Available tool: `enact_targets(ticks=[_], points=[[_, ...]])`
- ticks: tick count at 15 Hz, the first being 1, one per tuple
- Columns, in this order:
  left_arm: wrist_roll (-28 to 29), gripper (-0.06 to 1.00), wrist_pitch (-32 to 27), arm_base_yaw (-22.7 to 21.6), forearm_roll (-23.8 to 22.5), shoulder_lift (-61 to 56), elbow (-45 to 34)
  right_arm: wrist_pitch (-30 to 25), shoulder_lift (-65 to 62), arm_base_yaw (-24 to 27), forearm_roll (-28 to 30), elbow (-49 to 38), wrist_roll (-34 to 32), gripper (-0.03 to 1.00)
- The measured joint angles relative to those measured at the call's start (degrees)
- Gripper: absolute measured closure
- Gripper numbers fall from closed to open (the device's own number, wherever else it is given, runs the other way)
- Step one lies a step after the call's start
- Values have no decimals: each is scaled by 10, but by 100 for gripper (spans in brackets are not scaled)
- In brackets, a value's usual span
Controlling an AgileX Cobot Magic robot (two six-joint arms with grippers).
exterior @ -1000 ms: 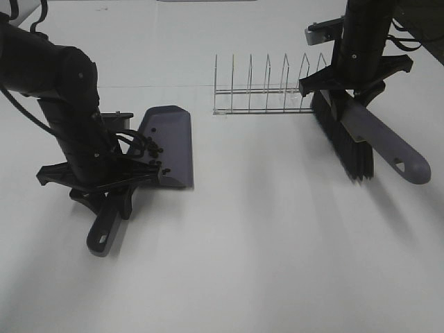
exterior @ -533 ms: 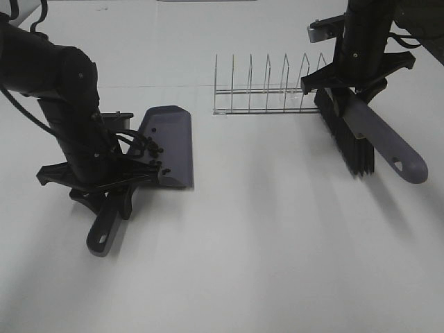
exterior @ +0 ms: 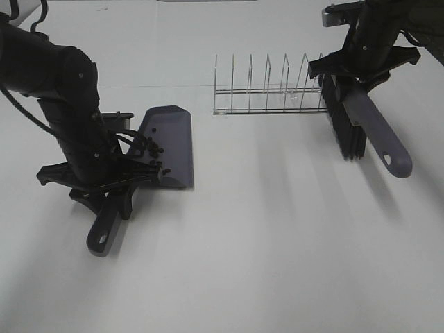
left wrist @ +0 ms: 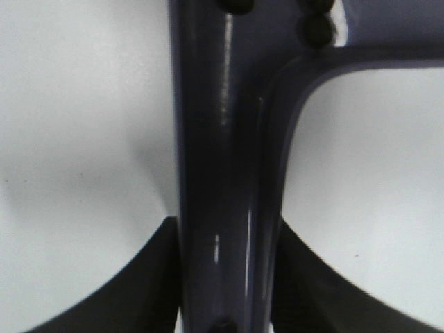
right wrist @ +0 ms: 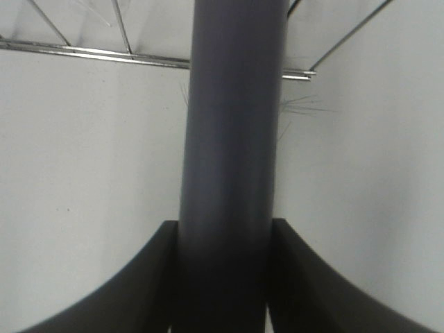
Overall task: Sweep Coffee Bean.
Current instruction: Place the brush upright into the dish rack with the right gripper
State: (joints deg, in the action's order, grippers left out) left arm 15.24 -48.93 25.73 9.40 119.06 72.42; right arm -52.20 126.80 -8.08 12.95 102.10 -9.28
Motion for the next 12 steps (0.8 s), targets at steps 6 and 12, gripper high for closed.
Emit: enact_targets(ticks=[6,12], points=[[0,63,0,0,0,0,0,34,33,1,2,36,0,68],[0,63,0,0,1,0,0,-10,100,2,3,163,-2,68]])
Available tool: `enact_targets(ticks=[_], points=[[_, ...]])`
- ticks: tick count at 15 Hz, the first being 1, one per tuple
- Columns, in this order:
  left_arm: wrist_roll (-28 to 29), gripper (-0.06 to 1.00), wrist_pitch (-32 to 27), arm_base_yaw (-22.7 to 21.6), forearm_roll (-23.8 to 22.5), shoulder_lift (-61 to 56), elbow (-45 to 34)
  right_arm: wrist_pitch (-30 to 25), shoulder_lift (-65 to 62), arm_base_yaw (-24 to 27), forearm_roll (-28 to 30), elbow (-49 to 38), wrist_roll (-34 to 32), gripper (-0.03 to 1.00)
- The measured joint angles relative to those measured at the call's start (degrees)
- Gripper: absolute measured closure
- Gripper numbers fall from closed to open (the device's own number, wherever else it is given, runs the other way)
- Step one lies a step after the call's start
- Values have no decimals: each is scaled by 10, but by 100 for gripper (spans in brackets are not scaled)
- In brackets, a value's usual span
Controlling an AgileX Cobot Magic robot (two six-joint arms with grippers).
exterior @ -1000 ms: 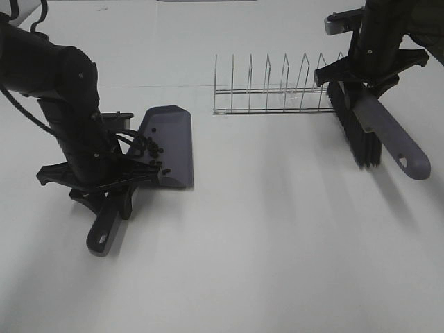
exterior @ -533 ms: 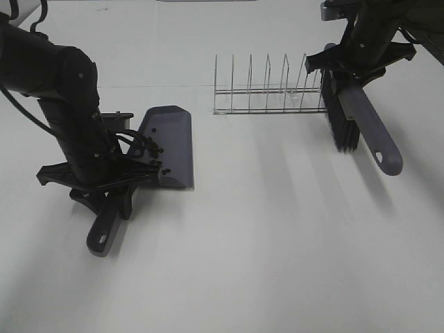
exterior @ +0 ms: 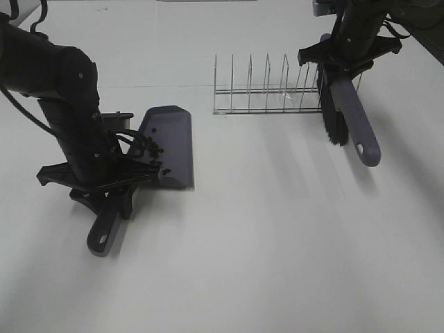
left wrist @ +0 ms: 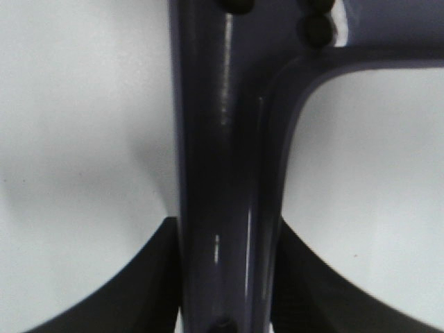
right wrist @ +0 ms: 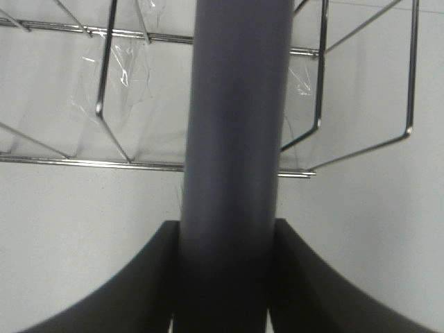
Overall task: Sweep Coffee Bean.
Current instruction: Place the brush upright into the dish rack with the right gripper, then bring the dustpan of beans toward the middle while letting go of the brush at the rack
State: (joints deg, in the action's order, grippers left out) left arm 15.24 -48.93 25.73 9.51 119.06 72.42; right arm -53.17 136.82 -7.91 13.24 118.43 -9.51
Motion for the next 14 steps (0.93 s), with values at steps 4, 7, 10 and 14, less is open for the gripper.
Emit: enact_targets(ticks=[4,7,10,14], points=[[0,63,0,0,2,0,0,-3,5,-1,-2,5,-11,40],[0,63,0,0,5,0,0,-14,5,-1,16,5,-15,33],[0,63,0,0,5,0,0,-31,5,-1,26,7,-16,33],[0,63,0,0,5,0,0,-87,5,-1,3,7,-13,33]])
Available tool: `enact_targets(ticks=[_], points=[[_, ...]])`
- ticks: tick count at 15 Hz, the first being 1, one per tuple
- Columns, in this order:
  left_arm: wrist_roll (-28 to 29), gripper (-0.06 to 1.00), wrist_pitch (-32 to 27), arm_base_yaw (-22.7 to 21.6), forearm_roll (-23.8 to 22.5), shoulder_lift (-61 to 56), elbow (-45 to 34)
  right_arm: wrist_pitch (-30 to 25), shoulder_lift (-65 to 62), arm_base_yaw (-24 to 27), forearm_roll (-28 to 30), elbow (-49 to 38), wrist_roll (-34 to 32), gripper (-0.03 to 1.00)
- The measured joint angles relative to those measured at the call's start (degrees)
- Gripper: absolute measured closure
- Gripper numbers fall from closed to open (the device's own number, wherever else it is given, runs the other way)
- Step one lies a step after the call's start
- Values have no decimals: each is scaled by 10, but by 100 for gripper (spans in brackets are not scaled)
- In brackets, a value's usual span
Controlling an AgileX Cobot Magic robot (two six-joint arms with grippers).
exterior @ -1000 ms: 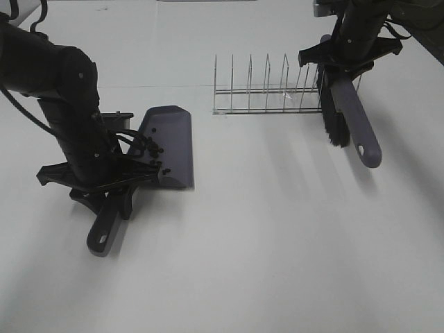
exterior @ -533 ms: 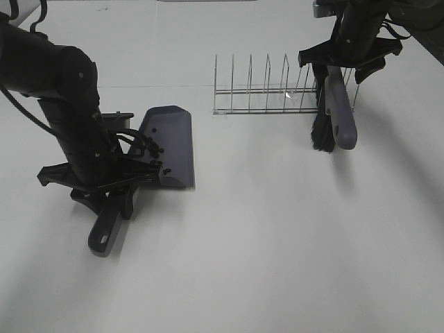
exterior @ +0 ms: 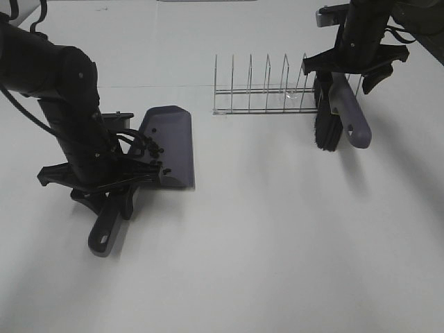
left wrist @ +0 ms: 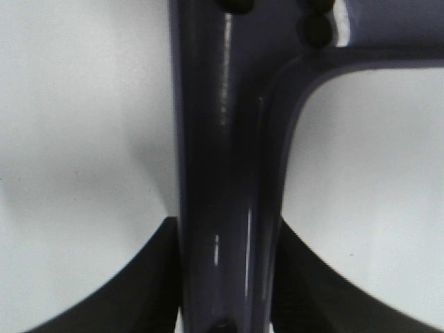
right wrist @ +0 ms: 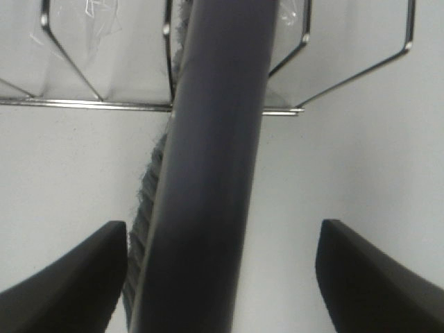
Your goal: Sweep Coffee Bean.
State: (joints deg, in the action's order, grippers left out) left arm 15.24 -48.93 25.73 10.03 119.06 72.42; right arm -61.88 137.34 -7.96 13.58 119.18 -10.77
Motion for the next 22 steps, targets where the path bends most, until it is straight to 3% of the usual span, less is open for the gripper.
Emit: enact_targets(ticks=[7,12,15,16,20,22], points=[[0,63,1,0,0,0,0,-16,-48,0,-49,0,19,33],[0,62,18,0,0,0,0,-36,-122,0,-150,0,37,33],[0,42,22,0,4,0,0,-51,-148,-1,-197,0,54,33],[0,39,22,0,4,0,1,-65,-150,-1,-204,2,57,33],[-1,38,-44,0,0,-1,31,-77,-150,-1,-206,2,74,33],[3,37,-85,0,-47,-52,42,-78,-171,-1,-211,-2,78,33]])
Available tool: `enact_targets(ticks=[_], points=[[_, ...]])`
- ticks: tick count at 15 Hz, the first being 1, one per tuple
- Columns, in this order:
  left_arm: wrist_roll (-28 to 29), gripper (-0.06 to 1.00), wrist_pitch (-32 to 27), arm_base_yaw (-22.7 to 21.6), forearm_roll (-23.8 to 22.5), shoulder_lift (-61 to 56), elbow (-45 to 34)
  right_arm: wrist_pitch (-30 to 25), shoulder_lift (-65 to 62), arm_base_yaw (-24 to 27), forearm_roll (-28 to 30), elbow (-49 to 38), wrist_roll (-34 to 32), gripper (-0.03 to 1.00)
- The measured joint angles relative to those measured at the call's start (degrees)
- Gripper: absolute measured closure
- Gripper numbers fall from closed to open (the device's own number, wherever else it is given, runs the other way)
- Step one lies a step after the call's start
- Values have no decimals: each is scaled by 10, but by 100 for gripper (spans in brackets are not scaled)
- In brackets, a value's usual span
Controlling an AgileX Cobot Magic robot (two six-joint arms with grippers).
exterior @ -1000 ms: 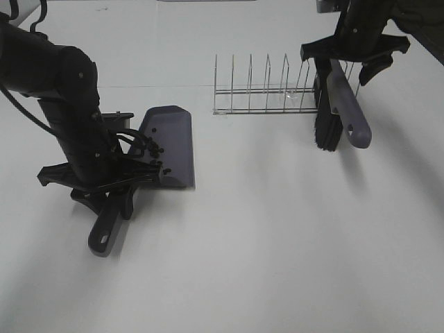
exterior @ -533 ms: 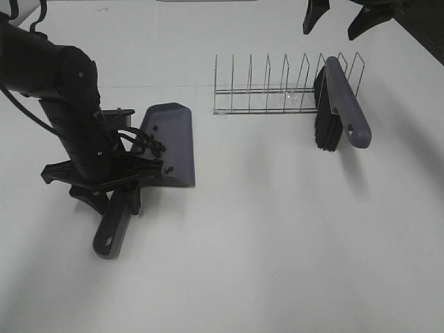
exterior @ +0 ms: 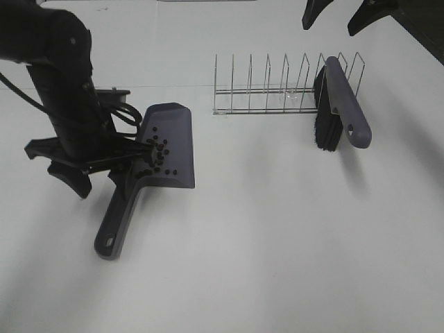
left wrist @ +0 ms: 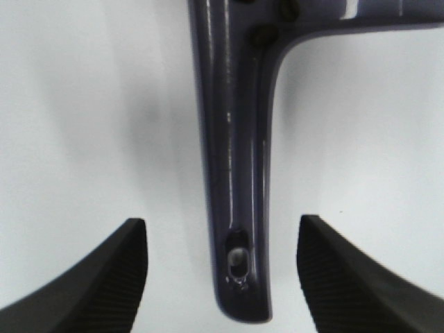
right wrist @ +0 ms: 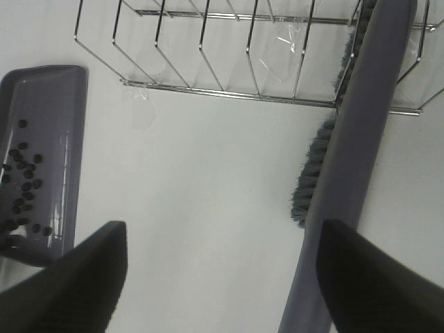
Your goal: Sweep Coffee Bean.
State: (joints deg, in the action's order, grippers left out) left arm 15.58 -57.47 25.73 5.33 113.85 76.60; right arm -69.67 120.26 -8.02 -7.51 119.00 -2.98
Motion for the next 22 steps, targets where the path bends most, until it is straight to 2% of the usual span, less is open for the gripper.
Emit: enact_targets(ticks=[1,3,4,5,8,11,16,17,19,22], points=[[0,37,0,0,0,0,0,0,0,0,0,0,0,33],[17,37,-26,0,-58,-67,3,0,-43,0,-2,-36,8,33],[28,37,-74,0,-107,-133,4,0,-95,0,-2,-100,10,33],[28,37,-96,0,-120,-164,4,0,-125,0,-2,-138,10,33],[29,37,-117,0,-128,-249,-2,0,-196,0,-2,-249,24,33],[29,37,-123,0,-128,-359,-55,-1,-286,0,-2,-379,38,33],[30,37,-125,0,-125,-538,-201,-2,-437,0,-2,-561,40,33],[30,37,-125,0,-125,-634,-275,-4,-506,0,-5,-627,40,33],[22,37,-126,0,-125,-725,-336,-5,-574,0,-7,-684,40,33],[21,37,-127,0,-138,-850,-394,23,-663,0,-7,-744,47,33]])
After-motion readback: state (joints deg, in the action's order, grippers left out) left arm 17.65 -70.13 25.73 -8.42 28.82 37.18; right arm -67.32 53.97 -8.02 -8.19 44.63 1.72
